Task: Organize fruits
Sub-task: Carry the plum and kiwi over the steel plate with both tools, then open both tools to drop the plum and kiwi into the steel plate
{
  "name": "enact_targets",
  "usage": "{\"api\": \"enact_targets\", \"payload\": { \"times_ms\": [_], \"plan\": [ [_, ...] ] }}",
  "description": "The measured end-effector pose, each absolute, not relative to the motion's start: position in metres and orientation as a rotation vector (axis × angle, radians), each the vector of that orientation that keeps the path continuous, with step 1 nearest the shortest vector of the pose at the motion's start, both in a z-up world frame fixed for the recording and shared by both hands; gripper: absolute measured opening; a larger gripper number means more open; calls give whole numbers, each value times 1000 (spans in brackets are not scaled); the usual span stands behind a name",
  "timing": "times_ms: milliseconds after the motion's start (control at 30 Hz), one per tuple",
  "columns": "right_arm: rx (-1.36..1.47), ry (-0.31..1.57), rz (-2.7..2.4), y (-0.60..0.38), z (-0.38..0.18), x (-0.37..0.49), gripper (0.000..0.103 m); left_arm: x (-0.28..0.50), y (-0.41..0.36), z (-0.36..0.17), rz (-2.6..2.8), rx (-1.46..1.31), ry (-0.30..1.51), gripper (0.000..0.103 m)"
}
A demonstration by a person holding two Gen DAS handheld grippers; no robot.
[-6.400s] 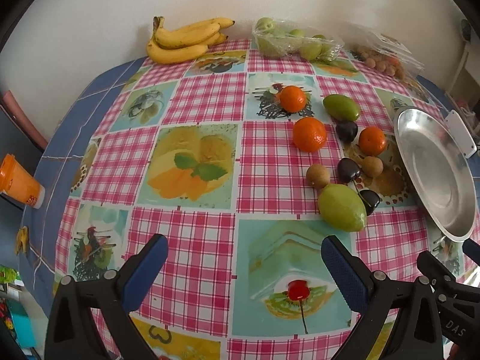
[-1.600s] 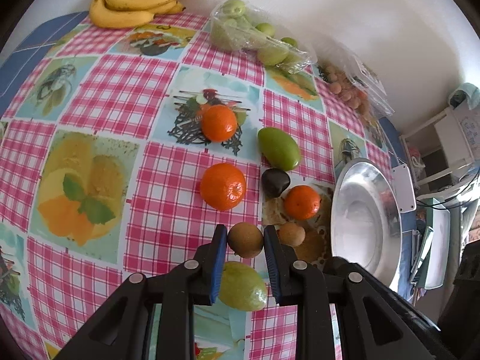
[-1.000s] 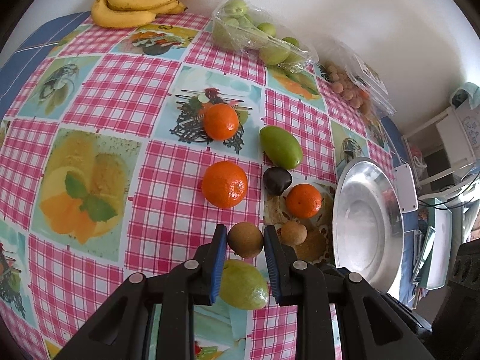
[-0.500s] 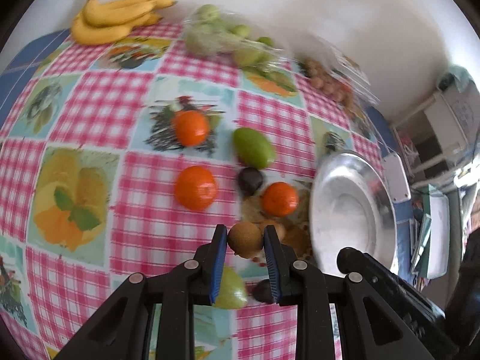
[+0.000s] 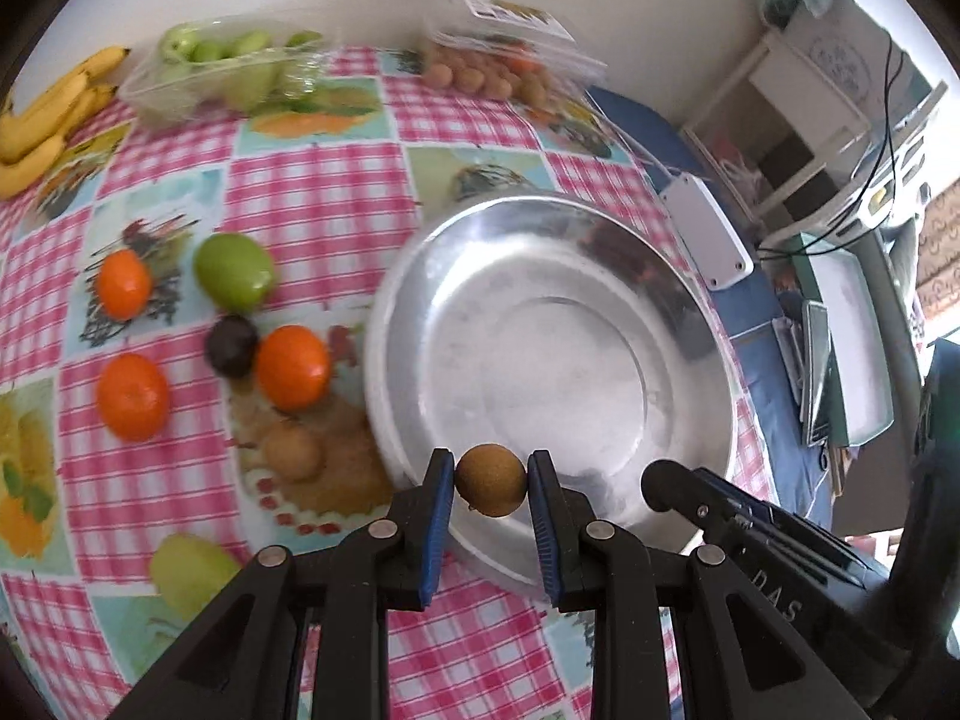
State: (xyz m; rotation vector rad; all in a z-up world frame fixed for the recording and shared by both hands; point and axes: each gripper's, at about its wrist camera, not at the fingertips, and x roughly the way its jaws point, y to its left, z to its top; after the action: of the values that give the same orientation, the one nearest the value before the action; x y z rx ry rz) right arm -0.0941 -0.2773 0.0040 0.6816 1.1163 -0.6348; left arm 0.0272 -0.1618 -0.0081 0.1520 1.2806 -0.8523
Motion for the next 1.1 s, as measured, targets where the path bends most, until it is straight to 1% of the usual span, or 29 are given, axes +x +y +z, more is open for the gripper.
{"api": "enact_targets", "payload": {
  "times_ms": [367, 733, 767, 867, 1100],
  "plan": [
    [700, 1169, -628, -281, -10, -94, 25, 21, -172, -25, -841, 196, 1315, 27],
    [701, 1175, -622, -279, -10, -90, 26, 21, -168, -21, -839, 212, 1308, 28],
    [704, 1174, -621, -279, -9, -90, 27, 21, -168, -20, -838, 212, 1306, 29],
    [699, 1165, -620, -278, -7, -89, 39, 22, -164, -17, -835, 205, 1304, 29],
    [689, 1141, -605, -275, 0, -88, 39, 27, -150, -6, -821, 177, 1291, 29]
  ]
}}
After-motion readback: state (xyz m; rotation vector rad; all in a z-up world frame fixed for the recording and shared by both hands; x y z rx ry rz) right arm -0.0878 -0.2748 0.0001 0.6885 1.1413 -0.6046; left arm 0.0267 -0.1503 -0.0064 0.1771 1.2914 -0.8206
